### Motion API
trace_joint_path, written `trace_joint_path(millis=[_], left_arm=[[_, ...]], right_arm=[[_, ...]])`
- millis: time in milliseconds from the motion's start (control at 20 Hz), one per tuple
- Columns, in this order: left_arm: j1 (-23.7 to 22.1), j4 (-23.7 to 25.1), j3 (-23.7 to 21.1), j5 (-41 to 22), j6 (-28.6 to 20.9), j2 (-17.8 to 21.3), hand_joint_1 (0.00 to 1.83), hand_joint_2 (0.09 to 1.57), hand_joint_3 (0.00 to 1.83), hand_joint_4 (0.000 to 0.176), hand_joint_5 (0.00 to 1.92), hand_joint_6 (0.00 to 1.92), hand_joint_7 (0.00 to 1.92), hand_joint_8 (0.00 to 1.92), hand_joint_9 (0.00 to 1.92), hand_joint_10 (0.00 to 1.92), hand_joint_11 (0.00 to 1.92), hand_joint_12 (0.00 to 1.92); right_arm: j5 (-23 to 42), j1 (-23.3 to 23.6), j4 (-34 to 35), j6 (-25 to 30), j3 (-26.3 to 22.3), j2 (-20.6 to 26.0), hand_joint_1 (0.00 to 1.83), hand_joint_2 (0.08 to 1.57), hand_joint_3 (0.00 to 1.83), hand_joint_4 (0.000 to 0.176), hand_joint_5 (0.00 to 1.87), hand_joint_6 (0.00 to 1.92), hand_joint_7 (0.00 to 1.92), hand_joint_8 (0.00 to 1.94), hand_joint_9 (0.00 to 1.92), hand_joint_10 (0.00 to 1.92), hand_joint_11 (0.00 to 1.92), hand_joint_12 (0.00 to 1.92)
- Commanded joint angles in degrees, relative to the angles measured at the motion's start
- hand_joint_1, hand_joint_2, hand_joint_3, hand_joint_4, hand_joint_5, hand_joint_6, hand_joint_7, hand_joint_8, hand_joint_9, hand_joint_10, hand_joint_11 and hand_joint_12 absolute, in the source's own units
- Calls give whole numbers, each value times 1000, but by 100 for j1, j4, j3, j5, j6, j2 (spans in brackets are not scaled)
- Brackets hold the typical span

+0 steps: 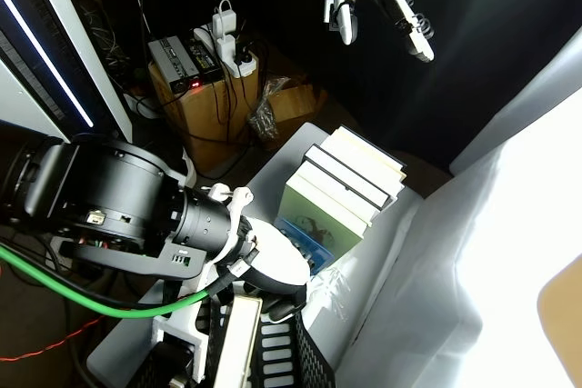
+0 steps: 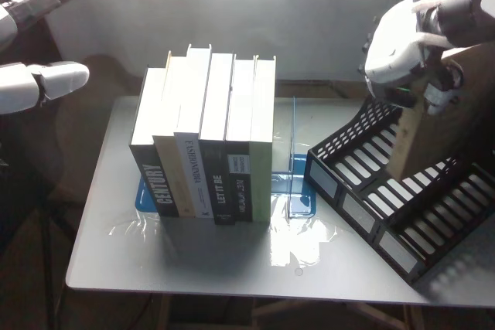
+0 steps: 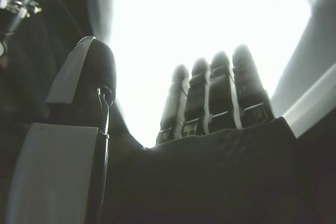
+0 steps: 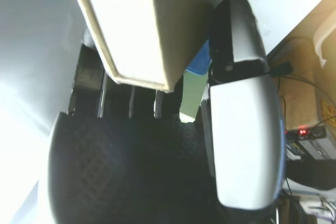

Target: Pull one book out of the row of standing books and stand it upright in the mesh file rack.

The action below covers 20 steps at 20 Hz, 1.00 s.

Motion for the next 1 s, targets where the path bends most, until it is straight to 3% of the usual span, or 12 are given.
trace_joint_path(millis=[0,100,200,350,500,550,600,650,700,750,900,950], left_arm=[[-15,-208,59,-716,-31,26,876,1262,0,0,118,5,67,4,0,0,0,0],[-14,-208,62,-730,-31,19,823,1277,4,12,102,1,51,4,0,0,0,0],[-6,-209,65,-744,-31,18,813,1281,5,5,104,2,53,4,0,0,0,0],[-5,-210,78,-761,-31,-2,840,1281,1,0,107,1,55,2,0,0,0,0],[3,-210,84,-767,-31,-8,857,1276,0,0,107,1,60,3,0,0,0,0],[8,-210,84,-769,-31,-8,846,1278,0,0,109,1,55,1,0,0,0,0],[10,-210,86,-769,-31,-10,846,1278,0,0,109,1,55,1,0,0,0,0],[10,-210,85,-768,-31,-15,833,1284,2,1,106,1,52,1,0,0,0,0],[9,-210,83,-766,-31,-17,853,1279,0,0,111,2,60,4,0,0,0,0],[10,-210,79,-764,-31,-16,845,1278,0,2,109,1,56,1,0,0,0,0],[10,-210,43,-777,-31,-8,850,1276,0,4,94,0,56,1,0,0,0,0],[10,-211,36,-782,-31,-8,852,1276,0,0,99,2,58,1,0,0,0,0]], right_arm=[[-311,-25,-166,-11,66,73,1158,1252,0,0,632,1470,829,1265,598,979,229,1613],[-316,-53,-179,13,91,66,1080,1168,0,0,352,411,487,239,382,469,34,1230],[-336,-75,-241,14,96,58,1048,1078,0,0,216,105,269,12,251,251,0,1121],[-349,-110,-270,19,115,55,865,1038,0,34,10,1,15,0,74,140,0,615],[-364,-127,-307,25,117,56,805,1052,0,51,1,0,2,0,45,109,0,404],[-375,-127,-309,43,111,64,505,1032,0,65,0,0,0,0,11,48,0,257],[-407,-127,-310,65,84,95,505,1032,0,65,0,0,0,0,11,48,0,257],[-475,-126,-310,126,15,172,747,923,0,47,0,0,0,0,0,1,0,14],[-523,-101,-310,225,-56,266,773,939,0,7,0,0,0,0,0,0,0,0],[-579,-54,-309,337,-147,374,746,950,0,0,0,0,0,0,0,0,0,0],[-899,57,-209,536,-733,813,479,1008,14,28,0,0,0,0,0,0,0,0],[-976,94,-120,536,-890,940,458,1016,17,22,0,0,0,0,0,0,0,0]])
